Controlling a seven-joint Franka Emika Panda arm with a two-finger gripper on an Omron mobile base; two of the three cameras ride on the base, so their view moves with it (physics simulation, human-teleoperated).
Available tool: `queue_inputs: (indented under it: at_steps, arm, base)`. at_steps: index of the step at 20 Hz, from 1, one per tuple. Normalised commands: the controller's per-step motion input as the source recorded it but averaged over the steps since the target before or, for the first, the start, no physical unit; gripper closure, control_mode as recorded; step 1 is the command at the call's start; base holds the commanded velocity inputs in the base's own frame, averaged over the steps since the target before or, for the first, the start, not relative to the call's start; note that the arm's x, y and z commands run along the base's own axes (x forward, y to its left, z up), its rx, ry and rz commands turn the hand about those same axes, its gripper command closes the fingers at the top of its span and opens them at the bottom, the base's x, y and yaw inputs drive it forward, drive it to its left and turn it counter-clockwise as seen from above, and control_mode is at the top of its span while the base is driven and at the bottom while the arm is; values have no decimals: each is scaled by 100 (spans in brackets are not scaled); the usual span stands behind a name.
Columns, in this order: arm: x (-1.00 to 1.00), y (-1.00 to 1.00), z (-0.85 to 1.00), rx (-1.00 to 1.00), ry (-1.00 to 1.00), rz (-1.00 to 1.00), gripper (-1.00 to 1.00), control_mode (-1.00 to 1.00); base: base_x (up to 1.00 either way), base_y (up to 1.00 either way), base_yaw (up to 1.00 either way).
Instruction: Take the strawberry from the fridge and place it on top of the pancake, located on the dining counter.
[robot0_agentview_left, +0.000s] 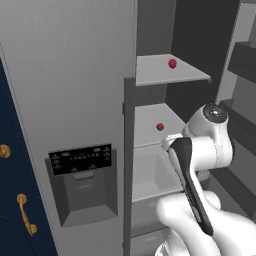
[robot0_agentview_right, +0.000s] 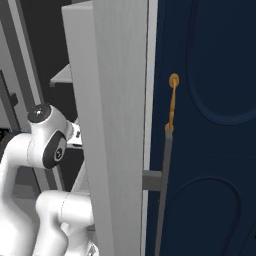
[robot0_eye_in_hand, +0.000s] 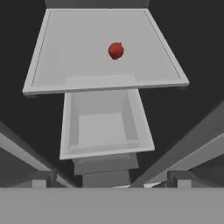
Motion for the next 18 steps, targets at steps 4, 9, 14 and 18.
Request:
queue_inputs:
  at_steps: [4,9,14,18]
  arm:
    - [100,-2,-1,1,4,0,-100,-100]
    - [100,-11,-14,0,13,0,-100,-100]
    - [100,-7,-29,0,15,0,-100,-100]
    - [91,-6,-40,0,9,3,-100,-100]
  base:
    - [0,0,0]
    - [0,0,0]
    - [0,0,0]
    - [0,0,0]
